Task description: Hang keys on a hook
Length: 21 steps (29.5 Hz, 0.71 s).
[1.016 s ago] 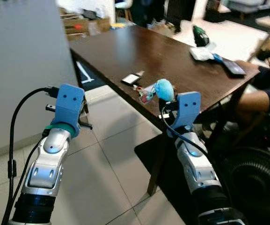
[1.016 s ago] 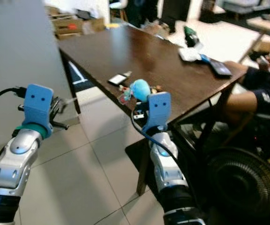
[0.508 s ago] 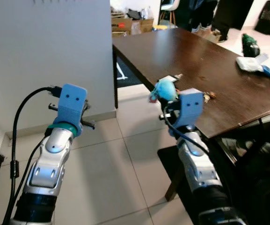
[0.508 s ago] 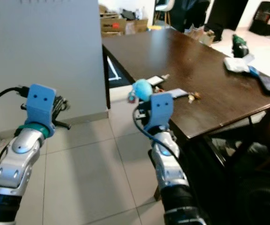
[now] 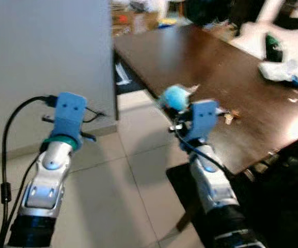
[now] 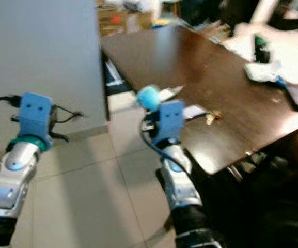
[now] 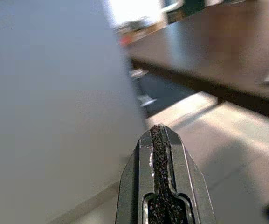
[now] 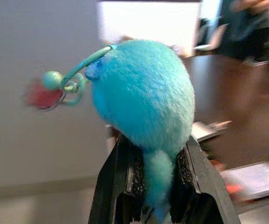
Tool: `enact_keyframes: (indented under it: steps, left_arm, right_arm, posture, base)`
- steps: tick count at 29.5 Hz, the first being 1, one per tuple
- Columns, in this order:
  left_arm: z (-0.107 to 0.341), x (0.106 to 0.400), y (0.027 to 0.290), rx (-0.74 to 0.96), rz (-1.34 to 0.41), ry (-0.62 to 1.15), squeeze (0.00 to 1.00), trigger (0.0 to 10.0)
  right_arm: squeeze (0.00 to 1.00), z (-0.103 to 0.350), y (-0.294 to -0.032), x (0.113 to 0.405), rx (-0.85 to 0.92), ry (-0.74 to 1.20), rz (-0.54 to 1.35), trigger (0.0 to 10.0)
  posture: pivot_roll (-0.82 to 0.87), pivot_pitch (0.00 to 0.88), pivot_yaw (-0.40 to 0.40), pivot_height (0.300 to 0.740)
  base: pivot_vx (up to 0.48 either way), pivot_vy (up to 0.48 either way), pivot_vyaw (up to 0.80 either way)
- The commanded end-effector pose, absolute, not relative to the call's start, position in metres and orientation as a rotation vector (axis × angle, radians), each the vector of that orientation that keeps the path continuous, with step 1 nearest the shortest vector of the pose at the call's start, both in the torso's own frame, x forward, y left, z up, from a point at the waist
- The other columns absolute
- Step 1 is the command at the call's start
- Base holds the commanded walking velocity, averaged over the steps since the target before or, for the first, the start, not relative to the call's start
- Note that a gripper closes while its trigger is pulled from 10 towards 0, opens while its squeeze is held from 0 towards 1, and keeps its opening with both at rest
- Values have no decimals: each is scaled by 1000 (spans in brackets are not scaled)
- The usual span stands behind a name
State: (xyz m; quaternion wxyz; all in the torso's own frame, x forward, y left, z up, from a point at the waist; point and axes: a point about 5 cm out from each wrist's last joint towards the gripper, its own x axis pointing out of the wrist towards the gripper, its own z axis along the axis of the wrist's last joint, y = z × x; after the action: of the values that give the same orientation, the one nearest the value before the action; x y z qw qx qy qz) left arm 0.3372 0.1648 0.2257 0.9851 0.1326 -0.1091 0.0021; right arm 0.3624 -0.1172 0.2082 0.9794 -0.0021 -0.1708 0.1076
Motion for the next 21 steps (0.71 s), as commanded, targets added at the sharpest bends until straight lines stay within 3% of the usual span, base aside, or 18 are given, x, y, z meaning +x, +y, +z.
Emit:
enact_keyframes:
  steps: [1,18,21]
  left_arm:
    - [224,336,167,269,13,-218,0,10000]
    - [224,336,168,267,17,-217,0,10000]
    - [224,336,168,267,17,-217,0,10000]
  right_arm:
    - [0,206,-118,362,5,-338,220,10000]
    - [0,204,-116,360,6,-337,239,10000]
    - [0,204,-116,360,8,-336,241,10000]
  posture:
    - [65,37,73,740]
    - [64,37,74,740]
    - [65,41,75,740]
  base:
    - [469,0,794]
    - [467,0,794]
    - [465,0,173]
